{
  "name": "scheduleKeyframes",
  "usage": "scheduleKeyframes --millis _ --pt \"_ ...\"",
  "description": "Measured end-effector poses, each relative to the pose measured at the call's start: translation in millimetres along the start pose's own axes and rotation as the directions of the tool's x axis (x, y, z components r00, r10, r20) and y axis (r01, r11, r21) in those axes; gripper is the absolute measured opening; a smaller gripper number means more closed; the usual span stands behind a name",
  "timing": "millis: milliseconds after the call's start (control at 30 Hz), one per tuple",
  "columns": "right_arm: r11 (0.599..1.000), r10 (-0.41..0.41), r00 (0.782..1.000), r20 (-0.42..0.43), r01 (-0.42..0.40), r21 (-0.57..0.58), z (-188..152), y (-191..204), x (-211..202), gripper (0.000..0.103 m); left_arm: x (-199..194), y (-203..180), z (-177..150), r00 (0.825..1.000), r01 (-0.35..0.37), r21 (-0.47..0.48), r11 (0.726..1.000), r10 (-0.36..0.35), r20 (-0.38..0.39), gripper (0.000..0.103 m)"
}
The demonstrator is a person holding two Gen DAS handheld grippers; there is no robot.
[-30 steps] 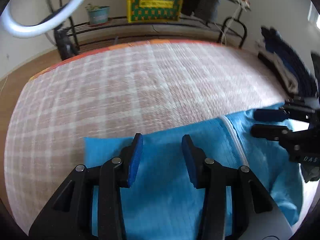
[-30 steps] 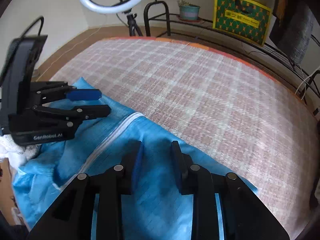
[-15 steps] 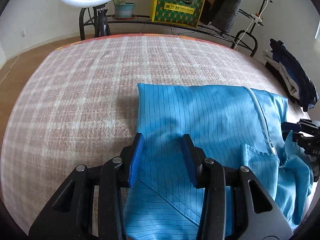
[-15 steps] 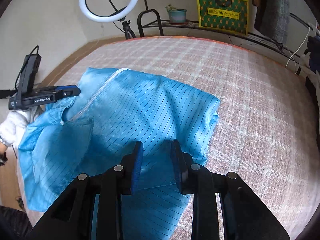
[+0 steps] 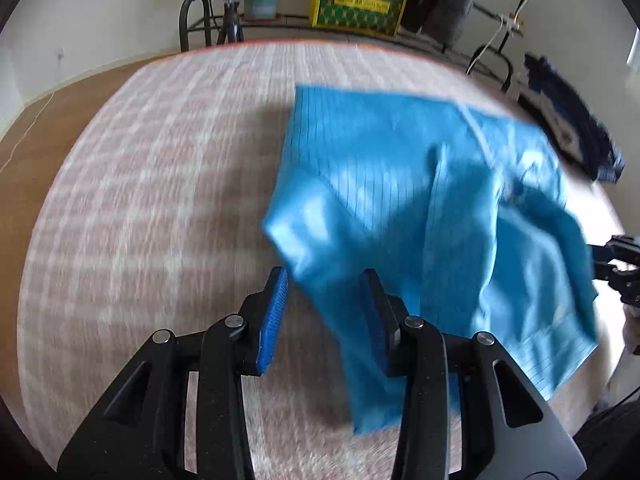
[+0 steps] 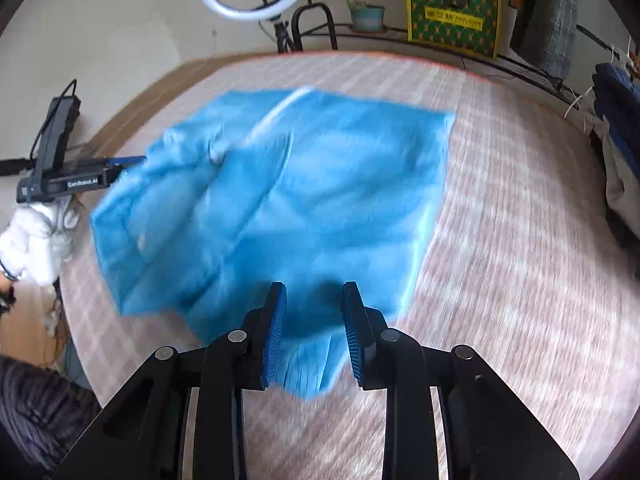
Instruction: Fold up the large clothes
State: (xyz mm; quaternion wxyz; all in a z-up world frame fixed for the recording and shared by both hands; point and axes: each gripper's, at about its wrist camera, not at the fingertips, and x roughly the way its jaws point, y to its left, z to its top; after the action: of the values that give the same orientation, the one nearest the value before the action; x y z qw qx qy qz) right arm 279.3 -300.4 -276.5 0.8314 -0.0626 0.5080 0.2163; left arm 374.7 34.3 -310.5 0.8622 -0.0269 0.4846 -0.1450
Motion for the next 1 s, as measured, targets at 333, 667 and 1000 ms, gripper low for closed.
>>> scheduleKeyframes --millis 333,667,1000 --pt "0.997 0.050 0.997 0.056 -0.053 0.064 -25.6 -8.0 -46.9 0.048 -52.9 33.3 -6.6 0.989 0.142 -0.171 0.975 -0.132 0.068 0.058" --pt "0.838 0.268 0.940 0.213 -0.336 0.431 -4.1 -90.3 -16.2 0.069 -10.5 99.6 27.1 0.884 0.440 -0.525 0.729 -0.453 0.112 0.069" --pt "0.679 0.467 0.848 0.251 -0.525 0.512 19.2 -122.6 37.0 0.055 46.0 118.4 48.7 0.763 0.573 -0.550 0.607 -0.640 0.089 0.069"
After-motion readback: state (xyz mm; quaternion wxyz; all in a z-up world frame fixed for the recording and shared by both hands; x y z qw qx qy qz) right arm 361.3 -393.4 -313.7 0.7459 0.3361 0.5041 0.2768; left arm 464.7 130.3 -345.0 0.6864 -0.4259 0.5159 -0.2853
